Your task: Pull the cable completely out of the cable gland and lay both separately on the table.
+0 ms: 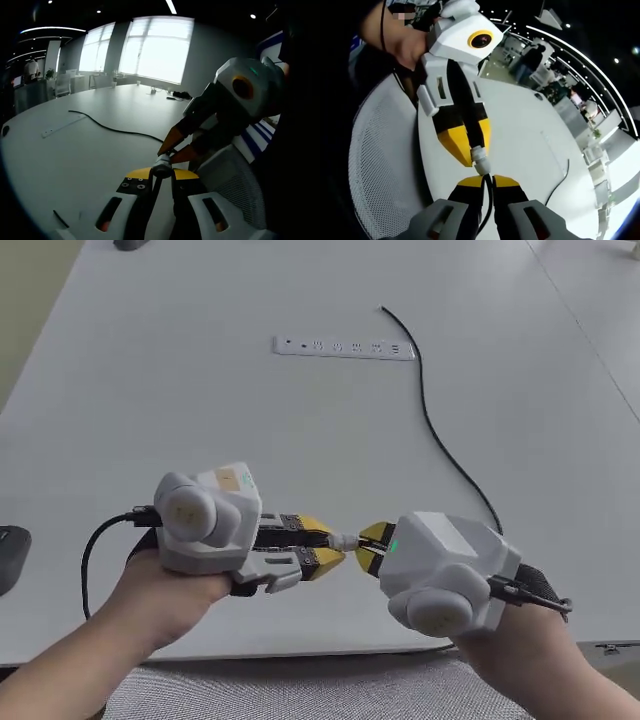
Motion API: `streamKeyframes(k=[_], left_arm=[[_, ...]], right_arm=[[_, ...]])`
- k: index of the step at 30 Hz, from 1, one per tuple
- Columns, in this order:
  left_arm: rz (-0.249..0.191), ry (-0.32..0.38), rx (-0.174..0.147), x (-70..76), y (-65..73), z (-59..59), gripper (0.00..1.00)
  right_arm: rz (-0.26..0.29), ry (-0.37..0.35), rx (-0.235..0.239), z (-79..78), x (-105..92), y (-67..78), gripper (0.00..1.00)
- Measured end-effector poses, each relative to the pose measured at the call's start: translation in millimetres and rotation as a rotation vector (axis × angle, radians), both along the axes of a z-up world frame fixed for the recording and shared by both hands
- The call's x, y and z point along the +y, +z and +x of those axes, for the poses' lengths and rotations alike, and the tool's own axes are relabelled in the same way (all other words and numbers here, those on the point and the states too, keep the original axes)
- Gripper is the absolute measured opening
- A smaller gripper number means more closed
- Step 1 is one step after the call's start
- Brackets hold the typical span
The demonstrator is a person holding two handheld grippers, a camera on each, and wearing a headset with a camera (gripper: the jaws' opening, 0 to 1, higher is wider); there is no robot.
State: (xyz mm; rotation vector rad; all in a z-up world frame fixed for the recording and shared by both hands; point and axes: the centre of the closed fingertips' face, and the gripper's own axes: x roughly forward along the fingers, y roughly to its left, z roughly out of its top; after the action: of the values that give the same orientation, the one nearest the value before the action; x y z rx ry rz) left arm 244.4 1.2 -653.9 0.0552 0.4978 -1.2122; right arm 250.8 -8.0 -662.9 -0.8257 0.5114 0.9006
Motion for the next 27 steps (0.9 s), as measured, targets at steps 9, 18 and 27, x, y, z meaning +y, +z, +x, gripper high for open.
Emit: streamKeyframes(k=[9,18,27], left_arm=[[0.001,-0.002,-0.01,0.7,0.3,1.5,0.15],[0.003,0.005,-0.024,2.6,2.0,5.5,0.15],[0.004,0.006,-0.026,3.2,3.4,6.4,0.15]], right_arm=[[0.037,-0.044,0.019,3.1,-1.6,-2.3,0.0],[0.098,-0.129,0.061,9.8,-10.9,-6.3,0.0],[0.14,-0.228,0.112,14.1,-28.2,-17.9,0.0]])
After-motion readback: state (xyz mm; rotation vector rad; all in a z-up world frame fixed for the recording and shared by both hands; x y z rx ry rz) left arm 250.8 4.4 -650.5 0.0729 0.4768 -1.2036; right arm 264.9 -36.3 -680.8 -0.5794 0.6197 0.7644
